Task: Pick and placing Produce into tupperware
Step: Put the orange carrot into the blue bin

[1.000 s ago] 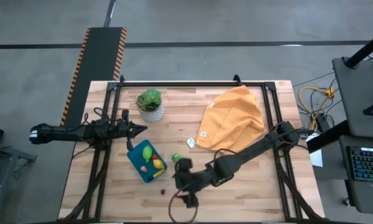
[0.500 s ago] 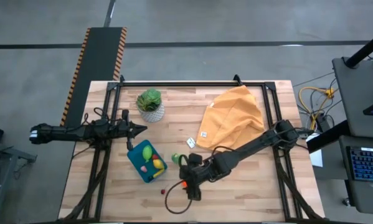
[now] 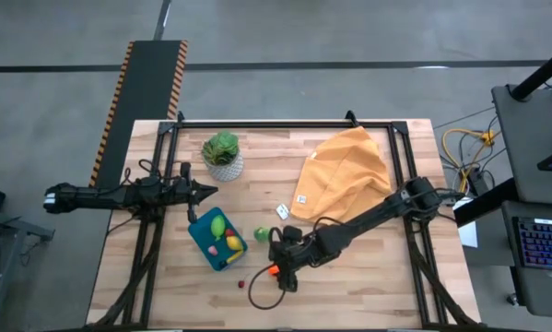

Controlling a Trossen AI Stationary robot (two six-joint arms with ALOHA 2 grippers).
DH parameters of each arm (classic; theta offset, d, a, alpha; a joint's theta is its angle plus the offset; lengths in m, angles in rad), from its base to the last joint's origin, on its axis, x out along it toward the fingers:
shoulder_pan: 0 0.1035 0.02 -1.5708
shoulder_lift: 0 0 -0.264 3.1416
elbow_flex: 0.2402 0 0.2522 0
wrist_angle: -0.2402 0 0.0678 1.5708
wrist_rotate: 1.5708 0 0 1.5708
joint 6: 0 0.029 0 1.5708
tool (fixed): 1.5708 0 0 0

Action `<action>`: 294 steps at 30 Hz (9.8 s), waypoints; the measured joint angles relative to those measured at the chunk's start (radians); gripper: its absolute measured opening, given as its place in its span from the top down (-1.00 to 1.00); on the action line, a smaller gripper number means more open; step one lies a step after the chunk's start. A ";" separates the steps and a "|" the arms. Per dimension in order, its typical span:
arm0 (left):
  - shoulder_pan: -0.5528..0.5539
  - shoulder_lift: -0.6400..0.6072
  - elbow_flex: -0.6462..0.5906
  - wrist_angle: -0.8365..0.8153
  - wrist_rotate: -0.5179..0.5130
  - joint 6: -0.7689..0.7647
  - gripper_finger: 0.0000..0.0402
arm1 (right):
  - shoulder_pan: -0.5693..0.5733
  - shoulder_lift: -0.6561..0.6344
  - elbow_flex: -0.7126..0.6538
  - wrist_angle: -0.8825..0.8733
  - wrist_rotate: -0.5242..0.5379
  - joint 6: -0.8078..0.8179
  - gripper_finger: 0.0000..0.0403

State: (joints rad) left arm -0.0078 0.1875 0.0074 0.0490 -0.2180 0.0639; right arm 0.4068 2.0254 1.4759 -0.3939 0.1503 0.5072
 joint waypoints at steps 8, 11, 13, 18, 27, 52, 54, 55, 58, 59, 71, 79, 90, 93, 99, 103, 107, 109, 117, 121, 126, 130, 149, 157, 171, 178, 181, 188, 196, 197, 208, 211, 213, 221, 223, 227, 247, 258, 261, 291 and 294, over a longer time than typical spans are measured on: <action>0.000 0.000 0.000 0.000 0.000 0.000 1.00 | 0.001 0.011 -0.021 0.040 0.000 0.046 -0.70; 0.000 0.000 0.000 0.000 0.000 0.000 1.00 | 0.000 0.051 0.006 0.037 -0.022 0.069 -0.70; 0.000 0.000 0.000 0.001 0.000 0.000 1.00 | 0.000 0.079 0.029 0.025 -0.027 0.069 -0.70; 0.000 0.003 0.000 0.001 0.000 0.000 1.00 | 0.000 0.127 0.112 -0.083 -0.026 0.064 -0.69; 0.000 0.000 0.000 0.002 0.000 0.000 1.00 | 0.001 0.138 0.136 -0.159 -0.019 0.076 -0.66; 0.000 0.000 0.000 0.002 0.000 -0.004 1.00 | 0.001 0.138 0.117 -0.160 0.027 0.099 -0.66; 0.000 0.000 0.000 0.002 0.000 -0.004 1.00 | 0.001 0.138 0.117 -0.159 0.027 0.099 -0.66; 0.000 0.000 0.000 0.002 0.000 -0.004 1.00 | 0.001 0.138 0.117 -0.159 0.027 0.098 -0.66; 0.000 0.000 0.000 0.002 0.001 -0.004 1.00 | 0.000 0.138 0.122 -0.161 0.027 0.095 -0.66; 0.000 0.000 0.000 0.002 0.001 -0.004 1.00 | 0.000 0.138 0.130 -0.160 0.027 0.094 -0.66; 0.000 0.000 0.000 0.002 0.001 -0.004 1.00 | 0.014 0.134 0.335 -0.374 0.027 -0.250 -0.66; 0.000 0.000 0.000 0.002 0.001 -0.004 1.00 | 0.043 0.134 0.276 -0.442 -0.034 -0.411 -0.66; 0.000 0.000 0.000 0.002 0.001 -0.005 1.00 | 0.051 0.136 0.190 -0.315 -0.020 -0.496 -0.66; 0.000 0.000 0.000 0.002 0.001 -0.005 1.00 | 0.049 0.136 0.180 -0.309 -0.018 -0.494 -0.66; 0.000 0.000 0.000 0.002 0.001 -0.005 1.00 | 0.046 0.136 0.137 -0.249 -0.019 -0.486 -0.66; 0.000 0.000 0.000 0.002 0.001 -0.005 1.00 | 0.043 0.137 0.116 -0.226 -0.019 -0.486 -0.66; 0.000 0.000 0.000 0.002 0.001 -0.005 1.00 | 0.036 0.137 0.112 -0.218 -0.019 -0.484 -0.65; 0.000 0.000 0.000 0.002 0.001 -0.005 1.00 | 0.033 0.137 0.109 -0.214 -0.019 -0.485 -0.64; 0.000 0.000 0.000 0.002 0.001 -0.005 1.00 | 0.023 0.136 0.069 -0.183 -0.023 -0.482 -0.63; 0.000 0.000 0.000 0.002 0.001 -0.005 1.00 | 0.022 0.135 0.061 -0.178 -0.023 -0.473 -0.63; 0.000 0.000 0.000 0.002 0.001 -0.005 1.00 | 0.022 0.135 0.059 -0.163 -0.025 -0.474 -0.63; 0.000 0.000 0.000 0.002 0.001 -0.005 1.00 | 0.022 0.135 0.059 -0.157 -0.030 -0.468 -0.63; 0.000 0.000 0.000 0.002 0.001 -0.004 1.00 | 0.023 0.137 0.059 -0.143 -0.030 -0.376 -0.26; 0.000 0.000 0.000 0.002 0.001 -0.004 1.00 | 0.023 0.137 0.059 -0.145 -0.045 -0.376 0.07; 0.000 0.000 0.000 0.002 0.001 -0.005 1.00 | 0.023 0.137 0.059 -0.147 -0.045 -0.376 0.14; 0.000 0.000 0.000 0.002 0.001 -0.004 1.00 | 0.023 0.137 0.060 -0.148 -0.045 -0.376 0.20; 0.000 0.000 0.000 0.002 0.001 -0.005 1.00 | 0.022 0.137 0.071 -0.150 -0.045 -0.376 0.20; 0.000 0.000 0.000 0.002 0.001 -0.004 1.00 | 0.023 0.137 0.116 -0.148 -0.043 -0.372 0.18; 0.000 0.000 0.000 0.002 0.001 -0.004 1.00 | 0.021 0.137 0.159 -0.146 -0.008 -0.386 0.20; 0.000 0.000 0.000 0.002 0.001 -0.004 1.00 | 0.020 0.137 0.164 -0.147 -0.002 -0.391 0.19; 0.000 0.000 0.000 0.002 0.000 -0.004 1.00 | 0.015 0.137 0.219 -0.002 0.009 -0.443 0.21; 0.000 0.000 0.000 0.002 0.001 -0.004 1.00 | 0.010 0.135 0.220 0.080 0.010 -0.473 0.20; 0.000 0.000 0.000 0.002 0.001 -0.004 1.00 | 0.004 0.135 0.219 0.123 0.010 -0.483 0.19; 0.000 0.000 0.000 0.002 0.001 -0.004 1.00 | -0.034 0.135 0.210 0.287 0.011 -0.508 0.21; 0.000 0.000 0.000 0.002 0.001 -0.004 1.00 | -0.043 0.135 0.205 0.332 0.010 -0.524 0.21; 0.000 0.000 0.000 0.002 0.001 -0.004 1.00 | -0.065 0.135 0.204 0.372 0.003 -0.544 0.18; 0.000 -0.001 0.000 0.002 0.000 -0.004 1.00 | -0.130 0.263 0.216 0.666 -0.055 -0.564 0.18; 0.000 -0.001 0.000 0.003 0.000 -0.004 1.00 | -0.144 0.392 0.369 0.606 -0.051 -0.569 0.18; 0.000 0.000 0.000 0.003 0.000 -0.004 1.00 | -0.151 0.424 0.422 0.524 -0.043 -0.568 0.18; 0.000 0.000 0.000 0.002 0.000 -0.004 1.00 | -0.154 0.477 0.530 0.390 -0.046 -0.508 0.17; 0.000 0.000 0.000 0.002 0.000 -0.004 1.00 | -0.154 0.477 0.529 0.390 -0.049 -0.508 0.13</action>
State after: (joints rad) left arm -0.0080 0.1875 0.0074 0.0513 -0.2176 0.0601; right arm 0.2527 2.5027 2.0052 -0.0036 0.1015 -0.0006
